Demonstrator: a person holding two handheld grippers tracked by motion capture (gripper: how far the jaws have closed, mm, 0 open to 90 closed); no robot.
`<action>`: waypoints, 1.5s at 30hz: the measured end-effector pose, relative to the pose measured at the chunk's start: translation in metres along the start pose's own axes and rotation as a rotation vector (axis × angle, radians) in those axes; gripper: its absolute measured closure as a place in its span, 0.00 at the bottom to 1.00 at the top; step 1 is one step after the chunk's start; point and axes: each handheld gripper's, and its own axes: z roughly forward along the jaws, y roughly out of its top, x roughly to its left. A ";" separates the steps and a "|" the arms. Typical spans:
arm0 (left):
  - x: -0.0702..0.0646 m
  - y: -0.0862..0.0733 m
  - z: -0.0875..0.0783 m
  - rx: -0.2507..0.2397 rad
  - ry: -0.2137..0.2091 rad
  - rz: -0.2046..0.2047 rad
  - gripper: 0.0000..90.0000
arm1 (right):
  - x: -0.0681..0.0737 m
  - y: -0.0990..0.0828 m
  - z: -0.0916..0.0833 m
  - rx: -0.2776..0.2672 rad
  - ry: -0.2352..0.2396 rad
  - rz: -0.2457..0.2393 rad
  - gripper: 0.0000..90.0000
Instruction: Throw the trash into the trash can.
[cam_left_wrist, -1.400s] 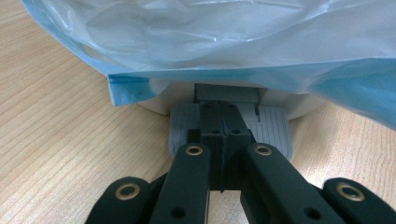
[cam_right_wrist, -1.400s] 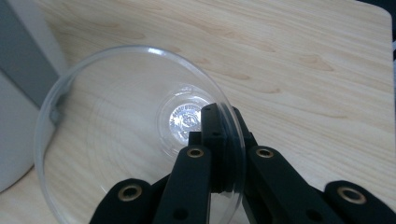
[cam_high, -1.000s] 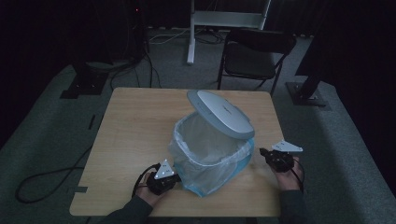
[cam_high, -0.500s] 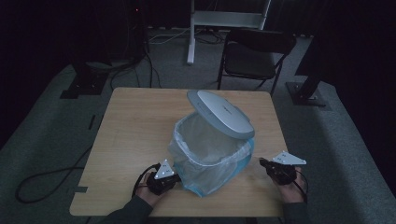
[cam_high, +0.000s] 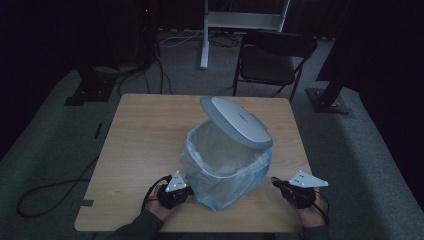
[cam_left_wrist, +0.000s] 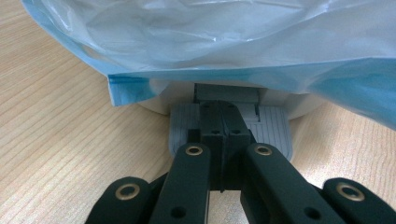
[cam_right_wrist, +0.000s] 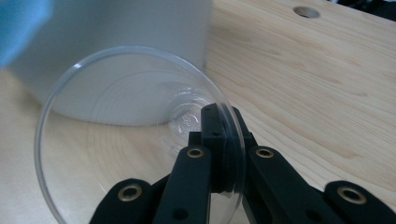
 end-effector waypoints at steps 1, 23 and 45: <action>0.000 0.000 0.000 0.000 0.000 0.000 1.00 | 0.002 0.001 -0.002 -0.006 0.010 -0.006 1.00; 0.000 0.000 0.000 0.001 0.000 0.000 1.00 | 0.019 0.032 -0.055 -0.166 0.226 -0.056 1.00; 0.000 0.000 0.000 -0.002 -0.002 -0.004 1.00 | 0.026 0.084 -0.081 -0.297 0.382 -0.142 1.00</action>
